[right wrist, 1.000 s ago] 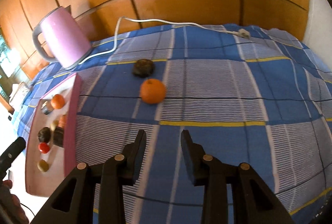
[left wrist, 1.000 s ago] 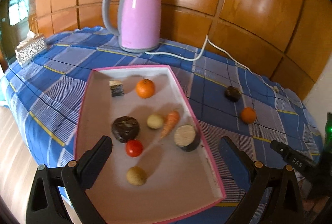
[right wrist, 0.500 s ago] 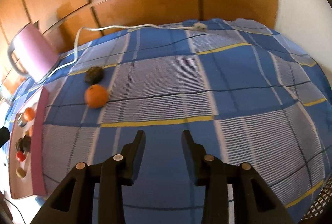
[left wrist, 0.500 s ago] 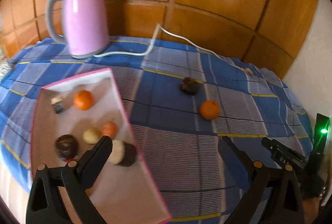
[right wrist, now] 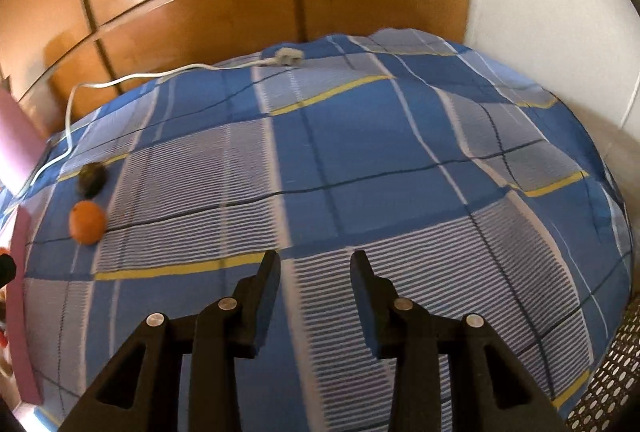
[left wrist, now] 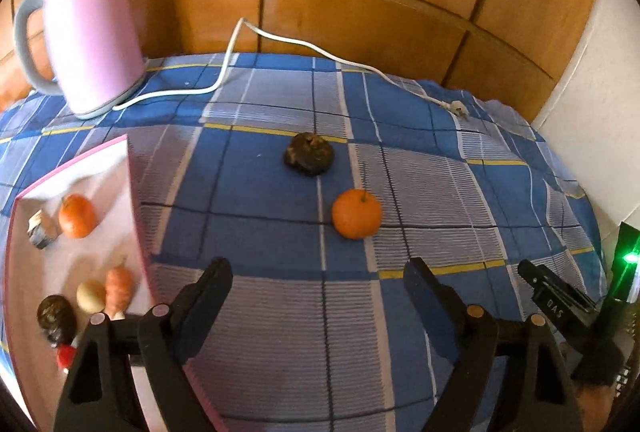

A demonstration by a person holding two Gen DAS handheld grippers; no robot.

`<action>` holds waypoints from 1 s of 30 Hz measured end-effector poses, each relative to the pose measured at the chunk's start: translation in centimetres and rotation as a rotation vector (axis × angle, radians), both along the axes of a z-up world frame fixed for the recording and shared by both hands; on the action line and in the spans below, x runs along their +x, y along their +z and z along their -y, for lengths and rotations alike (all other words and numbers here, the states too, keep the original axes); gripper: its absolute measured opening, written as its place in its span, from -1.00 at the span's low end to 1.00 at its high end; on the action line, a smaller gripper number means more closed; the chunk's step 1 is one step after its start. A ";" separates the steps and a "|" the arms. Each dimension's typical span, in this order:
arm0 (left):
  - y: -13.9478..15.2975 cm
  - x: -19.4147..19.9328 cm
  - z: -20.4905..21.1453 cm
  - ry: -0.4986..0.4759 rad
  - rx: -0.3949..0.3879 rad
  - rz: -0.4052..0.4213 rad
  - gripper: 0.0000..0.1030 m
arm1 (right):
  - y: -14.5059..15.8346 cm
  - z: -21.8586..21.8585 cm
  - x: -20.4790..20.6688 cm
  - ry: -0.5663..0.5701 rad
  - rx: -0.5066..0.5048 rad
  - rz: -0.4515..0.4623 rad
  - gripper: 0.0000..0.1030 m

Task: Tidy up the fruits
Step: 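Move the left gripper to the orange on the bedspread and grasp it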

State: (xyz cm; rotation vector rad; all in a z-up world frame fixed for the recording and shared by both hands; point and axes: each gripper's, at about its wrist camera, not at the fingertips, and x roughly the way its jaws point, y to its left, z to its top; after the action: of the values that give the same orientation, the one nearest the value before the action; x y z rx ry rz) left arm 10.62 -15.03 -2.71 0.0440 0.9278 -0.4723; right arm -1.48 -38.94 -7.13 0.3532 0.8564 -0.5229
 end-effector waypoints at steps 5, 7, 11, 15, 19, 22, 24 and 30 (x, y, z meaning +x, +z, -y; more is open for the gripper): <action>-0.5 0.8 1.7 -0.015 0.015 0.007 0.69 | -0.6 1.6 -0.5 -0.043 0.004 -0.010 -0.29; -0.7 1.2 2.4 -0.022 0.021 0.011 0.69 | -0.8 2.1 -0.7 -0.058 0.003 -0.009 -0.29; -1.1 2.0 4.0 -0.043 0.039 0.016 0.61 | -0.9 2.9 -0.8 -0.085 -0.017 -0.009 -0.29; -1.8 3.1 5.6 -0.056 0.055 0.007 0.50 | -1.1 3.4 -0.9 -0.105 -0.039 -0.011 -0.29; -2.8 4.1 6.6 -0.047 0.080 0.000 0.42 | -1.3 3.5 -0.7 -0.104 -0.060 -0.009 -0.19; -3.8 4.8 7.0 -0.032 0.098 -0.020 0.36 | -1.5 3.5 -0.7 -0.104 -0.065 0.001 -0.12; -4.9 5.4 7.0 -0.016 0.109 -0.058 0.13 | -1.6 3.4 -0.6 -0.101 -0.071 0.012 -0.05; -5.7 4.8 6.9 -0.015 0.120 0.015 0.04 | -1.8 3.1 -0.4 -0.087 -0.090 0.025 0.12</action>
State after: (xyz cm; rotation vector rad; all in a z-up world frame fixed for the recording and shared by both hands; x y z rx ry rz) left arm 15.40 -21.92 -8.45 0.1639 0.9406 -0.4289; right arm -1.92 -42.05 -8.98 0.3147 0.7936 -0.6347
